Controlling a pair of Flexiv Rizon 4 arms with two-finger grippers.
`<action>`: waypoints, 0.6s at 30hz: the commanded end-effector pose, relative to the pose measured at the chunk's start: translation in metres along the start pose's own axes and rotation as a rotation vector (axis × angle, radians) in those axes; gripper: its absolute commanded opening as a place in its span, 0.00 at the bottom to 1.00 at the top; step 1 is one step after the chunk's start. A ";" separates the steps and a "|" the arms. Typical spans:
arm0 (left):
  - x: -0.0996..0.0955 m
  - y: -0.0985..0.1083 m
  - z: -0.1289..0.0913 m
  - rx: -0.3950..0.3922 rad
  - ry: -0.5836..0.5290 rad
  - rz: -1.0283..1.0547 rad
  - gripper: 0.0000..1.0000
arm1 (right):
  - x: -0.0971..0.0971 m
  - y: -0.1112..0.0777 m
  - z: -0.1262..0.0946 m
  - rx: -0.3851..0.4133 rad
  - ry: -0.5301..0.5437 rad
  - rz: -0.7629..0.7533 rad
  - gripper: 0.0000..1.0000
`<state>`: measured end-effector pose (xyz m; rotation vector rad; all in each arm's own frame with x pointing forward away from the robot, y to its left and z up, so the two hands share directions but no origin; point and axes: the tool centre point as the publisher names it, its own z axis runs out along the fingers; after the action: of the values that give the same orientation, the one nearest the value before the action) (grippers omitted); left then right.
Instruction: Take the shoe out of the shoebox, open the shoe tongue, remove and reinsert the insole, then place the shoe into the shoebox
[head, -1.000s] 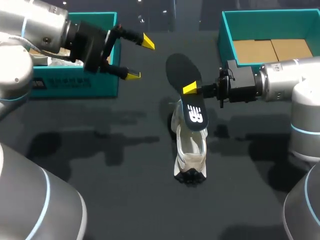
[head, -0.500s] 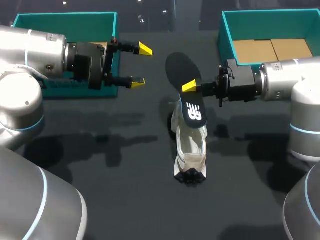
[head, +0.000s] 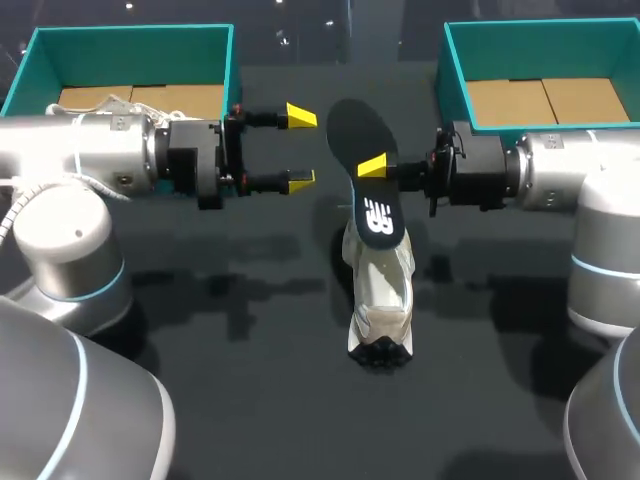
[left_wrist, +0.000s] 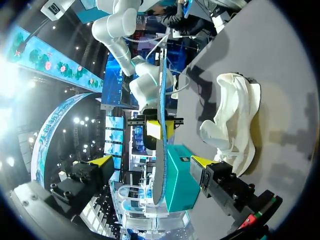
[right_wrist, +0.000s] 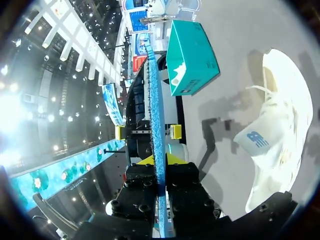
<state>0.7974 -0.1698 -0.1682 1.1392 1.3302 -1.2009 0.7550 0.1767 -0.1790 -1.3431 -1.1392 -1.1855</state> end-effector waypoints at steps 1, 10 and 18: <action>0.003 -0.002 0.012 -0.010 -0.046 0.004 1.00 | 0.003 -0.009 0.004 -0.030 -0.005 0.004 0.00; 0.009 0.000 0.028 -0.026 -0.050 0.013 0.85 | 0.010 -0.016 0.012 -0.033 0.002 0.001 0.00; 0.009 -0.001 0.036 -0.033 -0.055 0.019 0.57 | 0.007 -0.017 0.017 -0.041 0.000 0.019 0.00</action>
<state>0.7979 -0.2023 -0.1780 1.0874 1.2928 -1.1867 0.7409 0.1904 -0.1709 -1.3761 -1.1056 -1.2011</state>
